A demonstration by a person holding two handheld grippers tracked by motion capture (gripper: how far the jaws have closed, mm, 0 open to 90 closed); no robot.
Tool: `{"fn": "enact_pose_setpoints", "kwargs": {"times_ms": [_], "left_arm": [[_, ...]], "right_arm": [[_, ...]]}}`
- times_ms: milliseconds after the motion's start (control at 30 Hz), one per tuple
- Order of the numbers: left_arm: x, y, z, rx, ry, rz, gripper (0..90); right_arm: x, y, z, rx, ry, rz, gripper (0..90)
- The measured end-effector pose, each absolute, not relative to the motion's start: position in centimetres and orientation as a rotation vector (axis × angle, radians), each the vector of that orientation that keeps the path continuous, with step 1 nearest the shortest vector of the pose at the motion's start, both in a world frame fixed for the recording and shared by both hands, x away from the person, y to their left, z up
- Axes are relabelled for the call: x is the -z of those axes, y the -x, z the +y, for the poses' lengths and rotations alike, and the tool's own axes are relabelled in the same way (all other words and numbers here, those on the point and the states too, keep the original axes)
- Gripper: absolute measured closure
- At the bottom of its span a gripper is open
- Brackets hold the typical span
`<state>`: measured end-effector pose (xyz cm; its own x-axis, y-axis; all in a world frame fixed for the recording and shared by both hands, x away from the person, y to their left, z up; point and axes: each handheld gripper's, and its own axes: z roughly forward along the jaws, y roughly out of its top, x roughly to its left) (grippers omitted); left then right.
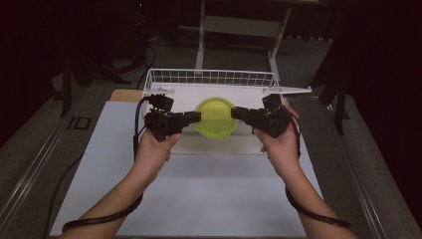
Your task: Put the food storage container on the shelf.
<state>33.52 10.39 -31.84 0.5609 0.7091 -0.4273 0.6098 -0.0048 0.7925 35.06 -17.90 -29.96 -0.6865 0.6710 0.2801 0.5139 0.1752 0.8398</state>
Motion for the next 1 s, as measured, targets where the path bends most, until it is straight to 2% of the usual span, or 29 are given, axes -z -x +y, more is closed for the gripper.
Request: {"fn": "enact_pose_setpoints", "kwargs": {"times_ms": [167,500,700,800,933,1000], "left_arm": [[31.3,-34.8,10.5,-0.128,-1.68,1.129,81.1],[31.6,-37.8,11.0,-0.019,-1.679,1.144,81.2],[31.3,-39.0,10.8,-0.047,-1.692,1.158,78.3],[31.2,-39.4,10.4,-0.071,-1.698,1.159,73.6],[31.5,-39.9,10.1,-0.087,-1.712,1.19,67.8],[31.8,-40.1,10.2,-0.08,-1.685,1.203,67.3]], "right_arm": [[29.6,-36.7,-17.8,-1.552,-1.215,2.28,80.4],[29.8,-39.6,-17.7,-1.538,-1.323,2.325,80.2],[29.6,-41.1,-17.8,-1.551,-1.444,2.351,79.3],[29.7,-41.9,-17.8,-1.505,-1.483,2.339,76.7],[29.8,-42.5,-17.6,-1.464,-1.498,2.307,69.1],[29.9,-42.8,-17.5,-1.473,-1.508,2.302,67.7]]}}
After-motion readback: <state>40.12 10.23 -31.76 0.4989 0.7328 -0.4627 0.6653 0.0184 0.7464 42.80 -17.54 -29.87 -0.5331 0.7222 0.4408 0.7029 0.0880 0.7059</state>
